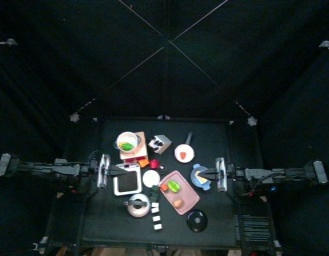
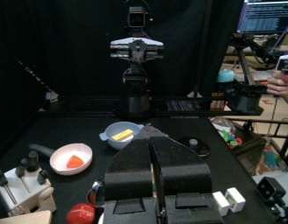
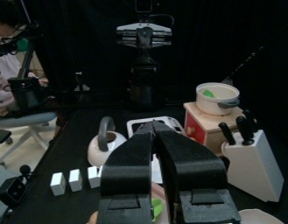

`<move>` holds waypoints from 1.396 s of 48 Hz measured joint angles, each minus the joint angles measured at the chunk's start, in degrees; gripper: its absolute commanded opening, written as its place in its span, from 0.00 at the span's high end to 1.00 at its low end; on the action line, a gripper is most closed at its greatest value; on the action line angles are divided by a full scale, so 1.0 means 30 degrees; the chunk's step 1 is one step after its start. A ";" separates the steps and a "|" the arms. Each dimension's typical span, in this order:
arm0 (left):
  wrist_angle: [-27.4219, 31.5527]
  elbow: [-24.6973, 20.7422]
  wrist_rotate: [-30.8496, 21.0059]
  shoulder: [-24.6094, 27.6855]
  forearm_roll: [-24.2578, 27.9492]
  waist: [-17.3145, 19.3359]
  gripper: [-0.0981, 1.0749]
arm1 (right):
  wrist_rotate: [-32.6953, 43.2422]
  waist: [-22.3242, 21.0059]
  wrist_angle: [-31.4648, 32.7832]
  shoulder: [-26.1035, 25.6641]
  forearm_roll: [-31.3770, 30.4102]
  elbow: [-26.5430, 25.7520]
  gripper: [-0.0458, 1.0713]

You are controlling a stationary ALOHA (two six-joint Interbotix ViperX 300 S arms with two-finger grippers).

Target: Grab apple

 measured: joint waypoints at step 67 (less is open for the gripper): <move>1.1484 -0.7471 0.0000 1.0166 -0.0674 -0.1201 0.86 | 0.0293 -0.0703 -0.5947 0.5625 0.0000 0.1055 0.95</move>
